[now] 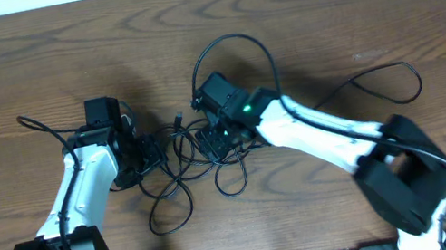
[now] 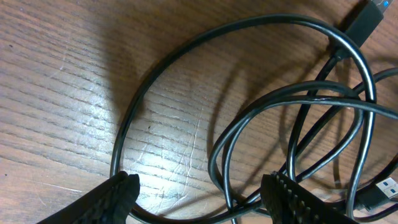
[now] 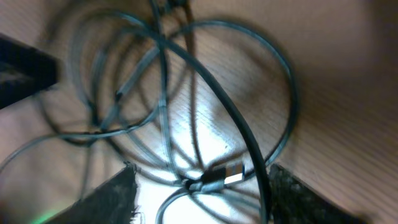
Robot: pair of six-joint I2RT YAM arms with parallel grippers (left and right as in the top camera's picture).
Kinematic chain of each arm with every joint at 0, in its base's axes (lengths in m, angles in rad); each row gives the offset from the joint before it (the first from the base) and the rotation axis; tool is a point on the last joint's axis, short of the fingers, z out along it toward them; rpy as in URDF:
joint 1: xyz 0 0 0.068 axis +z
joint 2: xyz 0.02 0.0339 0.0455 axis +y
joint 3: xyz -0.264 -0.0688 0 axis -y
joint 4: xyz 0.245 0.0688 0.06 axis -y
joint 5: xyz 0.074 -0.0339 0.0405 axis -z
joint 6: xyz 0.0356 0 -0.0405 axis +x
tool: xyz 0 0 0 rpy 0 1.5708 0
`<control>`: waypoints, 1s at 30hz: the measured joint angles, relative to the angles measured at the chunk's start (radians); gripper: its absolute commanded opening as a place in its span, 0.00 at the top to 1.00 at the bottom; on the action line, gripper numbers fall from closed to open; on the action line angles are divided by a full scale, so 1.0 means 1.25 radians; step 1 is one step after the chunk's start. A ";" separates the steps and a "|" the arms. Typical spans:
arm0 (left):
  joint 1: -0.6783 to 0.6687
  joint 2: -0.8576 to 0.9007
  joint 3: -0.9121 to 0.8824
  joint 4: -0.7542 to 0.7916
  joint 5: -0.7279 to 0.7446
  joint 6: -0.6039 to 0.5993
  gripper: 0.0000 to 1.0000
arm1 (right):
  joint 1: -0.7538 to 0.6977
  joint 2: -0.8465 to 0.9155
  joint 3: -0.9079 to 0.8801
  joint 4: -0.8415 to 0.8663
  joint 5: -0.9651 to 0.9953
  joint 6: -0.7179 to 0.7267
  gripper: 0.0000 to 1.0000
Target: Untangle cables
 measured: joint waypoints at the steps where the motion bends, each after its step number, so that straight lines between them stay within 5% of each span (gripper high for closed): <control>1: 0.000 0.000 0.000 0.000 0.000 0.000 0.32 | 0.001 0.026 0.000 0.010 0.002 -0.004 0.50; 3: 0.000 0.000 0.000 0.000 0.000 0.000 0.32 | -0.001 0.048 0.000 0.014 0.008 -0.005 0.62; 5: 0.000 0.000 0.000 0.000 0.000 0.000 0.32 | -0.005 0.055 0.000 0.014 0.016 -0.012 0.99; 12: 0.000 0.000 0.000 0.000 0.001 0.000 0.31 | -0.048 -0.001 0.000 -0.001 -0.031 -0.009 0.99; 21: 0.000 0.000 0.000 0.001 0.002 0.000 0.31 | -0.070 -0.322 0.003 -0.002 -0.175 -0.075 0.99; 30: 0.000 0.000 0.000 0.001 0.003 0.000 0.32 | -0.070 -0.500 0.003 0.013 -0.197 -0.193 0.99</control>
